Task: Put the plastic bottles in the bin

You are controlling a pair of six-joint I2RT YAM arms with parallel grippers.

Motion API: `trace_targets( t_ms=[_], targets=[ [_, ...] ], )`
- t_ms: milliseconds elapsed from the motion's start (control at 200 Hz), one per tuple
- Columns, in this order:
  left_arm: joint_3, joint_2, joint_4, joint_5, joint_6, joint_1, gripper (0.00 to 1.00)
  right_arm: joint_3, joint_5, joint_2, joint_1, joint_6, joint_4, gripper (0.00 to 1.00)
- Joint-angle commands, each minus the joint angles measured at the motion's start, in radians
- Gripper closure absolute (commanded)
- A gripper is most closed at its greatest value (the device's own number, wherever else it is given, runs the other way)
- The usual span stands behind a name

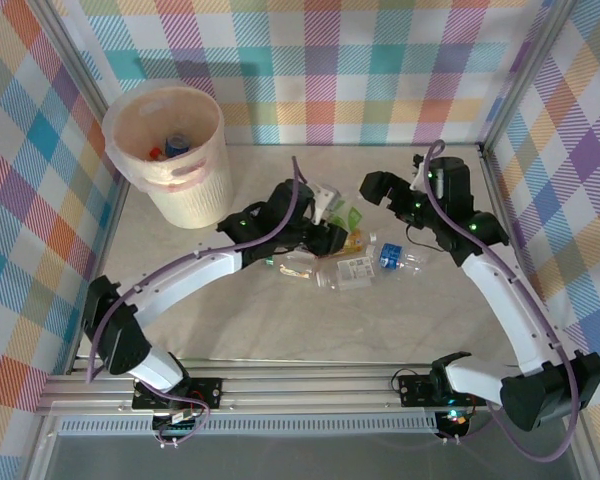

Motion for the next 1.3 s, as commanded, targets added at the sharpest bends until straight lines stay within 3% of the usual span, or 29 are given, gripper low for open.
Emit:
trace_targets(
  t_ms=[0, 235, 515, 655, 950, 1295],
  targets=[
    [-0.012, -0.099, -0.006, -0.117, 0.025, 0.058, 0.58, 0.022, 0.075, -0.053, 0.005, -0.042, -0.078, 0.0],
    [0.046, -0.211, -0.028, -0.246, 0.08, 0.216, 0.57, -0.015, 0.12, -0.081, 0.004, -0.053, -0.119, 0.0],
    [0.213, -0.162, -0.096, -0.189, 0.093, 0.542, 0.56, -0.04, 0.095, -0.053, 0.004, -0.051, -0.126, 0.0],
    [0.308, -0.088, -0.13, -0.167, 0.108, 0.642, 0.56, -0.05, 0.094, -0.048, 0.004, -0.046, -0.131, 0.0],
    [0.501, 0.099, -0.231, -0.126, 0.142, 0.777, 0.56, -0.068, 0.1, -0.054, 0.004, -0.047, -0.144, 0.0],
    [0.635, 0.256, -0.313, -0.128, 0.192, 0.845, 0.52, -0.083, 0.102, -0.048, 0.004, -0.039, -0.141, 0.0]
  ],
)
